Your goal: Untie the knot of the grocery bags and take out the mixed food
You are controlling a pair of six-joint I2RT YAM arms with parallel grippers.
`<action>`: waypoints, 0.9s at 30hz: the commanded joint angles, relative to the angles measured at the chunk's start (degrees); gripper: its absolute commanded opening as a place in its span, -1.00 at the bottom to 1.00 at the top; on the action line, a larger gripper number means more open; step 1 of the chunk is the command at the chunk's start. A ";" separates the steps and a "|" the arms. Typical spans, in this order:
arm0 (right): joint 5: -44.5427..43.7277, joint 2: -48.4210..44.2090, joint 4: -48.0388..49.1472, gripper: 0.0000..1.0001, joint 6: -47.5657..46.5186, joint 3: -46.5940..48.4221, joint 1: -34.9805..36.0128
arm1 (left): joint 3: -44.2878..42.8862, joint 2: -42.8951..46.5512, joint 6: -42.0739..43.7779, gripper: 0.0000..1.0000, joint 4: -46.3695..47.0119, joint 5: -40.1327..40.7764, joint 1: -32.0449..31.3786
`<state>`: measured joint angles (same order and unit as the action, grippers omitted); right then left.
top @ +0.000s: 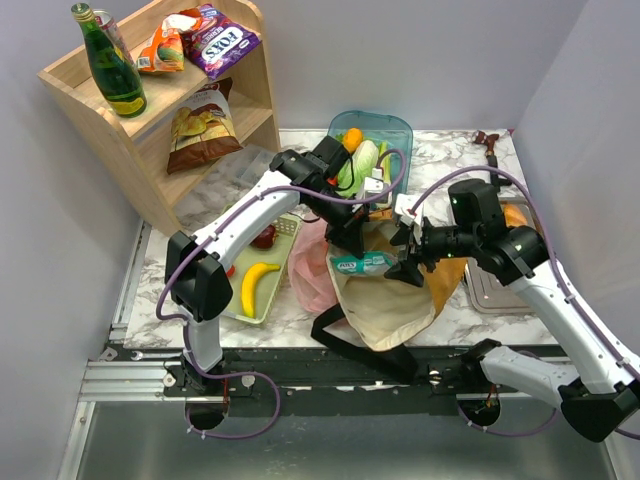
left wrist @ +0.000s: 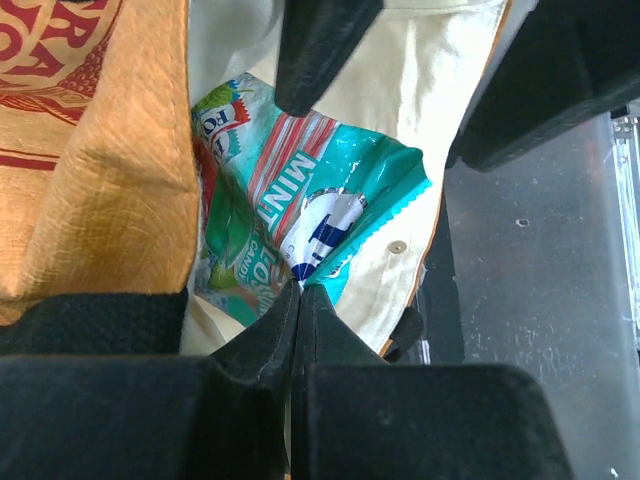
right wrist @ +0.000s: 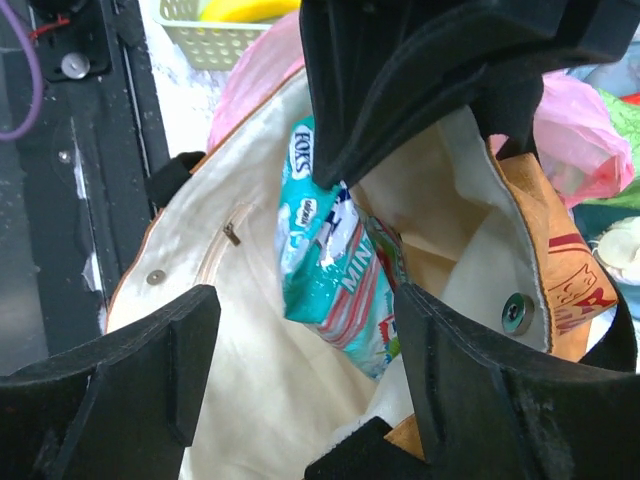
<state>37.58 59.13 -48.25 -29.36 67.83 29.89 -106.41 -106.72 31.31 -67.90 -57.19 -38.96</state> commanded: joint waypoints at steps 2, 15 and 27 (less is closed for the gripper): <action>-1.73 -0.86 1.81 0.55 -5.15 -3.28 0.11 | -2.44 0.70 0.67 -1.00 -1.98 -5.66 0.57; 1.17 0.90 5.98 -0.19 -7.54 -5.31 0.70 | -10.54 -2.36 -1.39 -1.00 -6.51 -9.59 0.51; -1.29 -1.59 5.62 -0.99 -0.24 -4.05 0.70 | 13.10 17.79 -1.40 0.97 13.97 -2.55 2.41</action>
<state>36.71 58.65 -44.01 -33.08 62.81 30.06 -100.09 -98.06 31.11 -67.81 -62.06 -35.14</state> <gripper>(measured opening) 0.057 0.961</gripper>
